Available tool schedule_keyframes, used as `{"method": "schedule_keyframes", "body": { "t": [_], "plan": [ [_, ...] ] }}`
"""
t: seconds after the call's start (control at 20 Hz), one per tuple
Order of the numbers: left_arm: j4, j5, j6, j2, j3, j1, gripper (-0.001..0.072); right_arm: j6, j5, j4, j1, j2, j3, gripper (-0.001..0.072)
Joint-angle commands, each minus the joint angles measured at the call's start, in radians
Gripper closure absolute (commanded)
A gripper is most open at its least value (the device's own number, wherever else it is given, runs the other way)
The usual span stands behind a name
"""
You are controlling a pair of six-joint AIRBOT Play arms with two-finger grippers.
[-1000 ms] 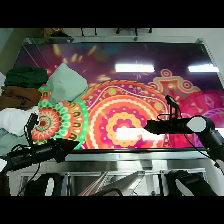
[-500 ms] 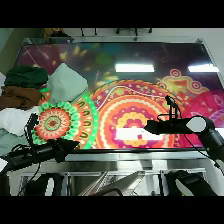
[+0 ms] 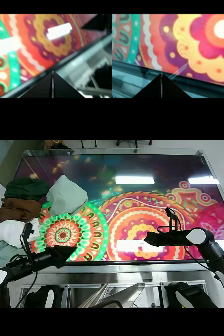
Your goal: Fold the shirts.
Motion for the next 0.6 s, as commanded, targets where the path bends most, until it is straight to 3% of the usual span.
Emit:
{"method": "schedule_keyframes", "body": {
  "t": [0.0,0.05,0.1,0.15,0.2,0.55],
  "plan": [
    [0.108,0.379,-0.024,-0.089,0.042,0.001,0.0631,-0.001,-0.056,-0.001,0.0,-0.013,0.0,0.0683],
    [0.151,0.46,-0.025,-0.166,0.077,0.002,0.0254,-0.007,-0.084,-0.002,0.0,-0.021,0.0,0.0677],
    [0.179,0.525,-0.026,-0.269,0.124,0.002,0.0002,-0.007,-0.109,-0.005,-0.001,-0.031,0.0,0.0546],
    [0.21,0.563,-0.025,-0.387,0.177,0.009,-0.0001,-0.007,-0.135,-0.012,-0.001,-0.043,0.0,0.0298],
    [0.231,0.565,-0.025,-0.506,0.232,0.021,-0.0002,-0.007,-0.158,-0.023,-0.001,-0.058,0.0,0.0205],
    [0.241,0.465,-0.026,-1.293,0.632,0.097,-0.0002,-0.006,-0.201,-0.08,-0.002,-0.156,0.0,0.0214]
  ]
}}
